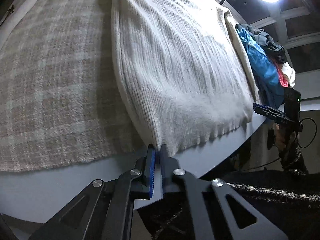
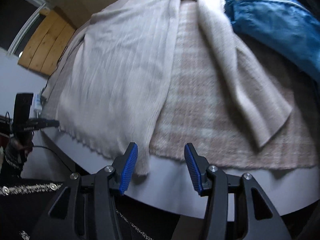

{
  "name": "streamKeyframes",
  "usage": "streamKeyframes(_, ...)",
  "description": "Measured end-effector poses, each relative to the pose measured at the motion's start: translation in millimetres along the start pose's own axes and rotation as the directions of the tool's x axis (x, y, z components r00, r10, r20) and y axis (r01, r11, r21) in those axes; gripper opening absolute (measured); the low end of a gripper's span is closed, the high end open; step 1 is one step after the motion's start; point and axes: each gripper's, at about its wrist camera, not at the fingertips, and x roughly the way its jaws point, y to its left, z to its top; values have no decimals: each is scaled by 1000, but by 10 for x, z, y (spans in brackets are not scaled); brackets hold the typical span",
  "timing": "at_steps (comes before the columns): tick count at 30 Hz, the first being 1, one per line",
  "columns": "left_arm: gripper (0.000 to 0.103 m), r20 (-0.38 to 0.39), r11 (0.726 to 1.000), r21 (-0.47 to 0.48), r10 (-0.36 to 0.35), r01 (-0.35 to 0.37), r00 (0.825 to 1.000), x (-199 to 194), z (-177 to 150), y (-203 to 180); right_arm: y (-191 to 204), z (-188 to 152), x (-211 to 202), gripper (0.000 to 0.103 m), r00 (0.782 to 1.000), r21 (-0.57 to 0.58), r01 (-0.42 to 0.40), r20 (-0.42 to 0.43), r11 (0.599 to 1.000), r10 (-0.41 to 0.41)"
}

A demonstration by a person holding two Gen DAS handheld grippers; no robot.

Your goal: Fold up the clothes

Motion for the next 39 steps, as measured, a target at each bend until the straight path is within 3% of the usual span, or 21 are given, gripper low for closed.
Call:
streamKeyframes(4,3,27,1000,7,-31,31,999,-195,6,-31,157,-57,127,48,999,-63,-50,-21,997,48)
streamKeyframes(7,3,53,999,19,-30,29,998,-331,2,-81,287,-67,179,46,999,-139,-29,-23,990,26)
streamKeyframes(9,3,64,999,14,-34,34,997,-427,20,-71,329,-37,129,4,999,-158,-47,-21,986,45)
streamKeyframes(11,3,82,999,14,-51,50,995,-552,78,-84,340,31,17,4,996,-155,-90,-6,984,91)
streamKeyframes(15,3,148,999,53,-18,11,989,-854,421,-110,257,475,-438,4,968,-95,-202,130,975,214)
streamKeyframes(19,3,170,997,82,-5,-9,986,-985,860,-132,126,907,-631,4,949,-5,-255,188,967,252)
streamKeyframes(23,3,147,995,102,-7,-8,989,-995,968,-179,105,1071,-594,4,964,41,-222,161,974,213)
streamKeyframes(26,3,100,995,102,-15,5,995,-1020,852,-194,57,975,-635,4,967,99,-234,122,967,222)
streamKeyframes(32,3,-29,998,53,-25,27,999,-1098,311,-188,85,410,-757,4,970,189,-241,57,952,235)
streamKeyframes(37,1,-176,998,57,16,-6,984,-493,-5,-127,16,8,-255,4,990,212,-109,-64,971,125)
streamKeyframes(39,2,-134,999,52,21,-14,991,-466,26,-80,60,-33,-38,7,991,153,-25,-127,988,45)
